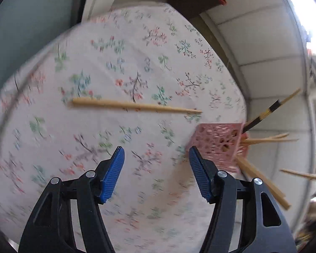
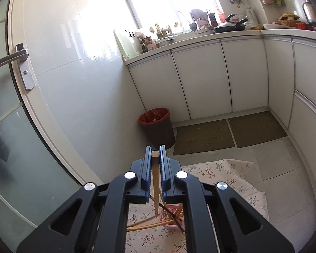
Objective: Organize utensils
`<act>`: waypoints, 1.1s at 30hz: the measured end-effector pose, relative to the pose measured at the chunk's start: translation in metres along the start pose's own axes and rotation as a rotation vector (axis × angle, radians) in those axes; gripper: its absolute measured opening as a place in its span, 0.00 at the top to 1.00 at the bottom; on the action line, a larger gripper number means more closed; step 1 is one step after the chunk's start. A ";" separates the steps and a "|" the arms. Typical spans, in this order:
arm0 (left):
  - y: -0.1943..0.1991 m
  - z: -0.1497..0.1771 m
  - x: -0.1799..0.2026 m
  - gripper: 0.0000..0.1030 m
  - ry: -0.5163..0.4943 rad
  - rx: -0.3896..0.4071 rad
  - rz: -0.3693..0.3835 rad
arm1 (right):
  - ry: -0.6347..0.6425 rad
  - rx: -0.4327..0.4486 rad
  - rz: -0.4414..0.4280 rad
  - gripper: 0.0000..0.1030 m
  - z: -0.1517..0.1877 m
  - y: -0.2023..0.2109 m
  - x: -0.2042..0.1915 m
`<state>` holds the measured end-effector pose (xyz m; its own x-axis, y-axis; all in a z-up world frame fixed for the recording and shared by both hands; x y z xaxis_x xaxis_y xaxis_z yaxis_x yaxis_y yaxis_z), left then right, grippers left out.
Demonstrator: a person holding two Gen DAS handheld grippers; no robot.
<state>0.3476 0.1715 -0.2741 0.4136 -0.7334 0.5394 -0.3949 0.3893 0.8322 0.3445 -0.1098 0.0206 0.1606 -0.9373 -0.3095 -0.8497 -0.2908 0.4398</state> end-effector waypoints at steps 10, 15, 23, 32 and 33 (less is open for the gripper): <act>-0.050 -0.026 0.004 0.32 -0.710 -0.212 -0.348 | -0.035 0.035 -0.059 0.93 -0.017 0.040 0.016; -0.072 -0.024 -0.014 0.66 -0.727 -0.221 -0.405 | -0.077 -0.001 -0.061 0.93 -0.011 0.034 0.027; -0.038 0.031 -0.046 0.70 -0.769 -0.456 -0.526 | -0.119 -0.003 -0.100 0.93 -0.014 0.042 0.037; -0.053 -0.058 0.014 0.41 -0.632 -0.148 -0.385 | -0.134 -0.012 -0.093 0.92 -0.015 0.040 0.035; -0.061 -0.064 0.019 0.49 -0.641 -0.141 -0.395 | -0.133 -0.013 -0.088 0.92 -0.015 0.039 0.035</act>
<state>0.4317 0.1699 -0.3062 -0.0711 -0.9960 0.0542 -0.1904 0.0669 0.9794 0.3242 -0.1566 0.0401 0.1655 -0.8743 -0.4562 -0.8288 -0.3741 0.4162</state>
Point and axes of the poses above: each gripper's, at about its wrist camera, not at the fingertips, and y roughly against the way its jaws point, x to its right, z to its underside, the point moved 4 cm from there along -y, roughly the way its jaws point, and after that the axes turned 5 degrees about z, right-handed, at the moved point
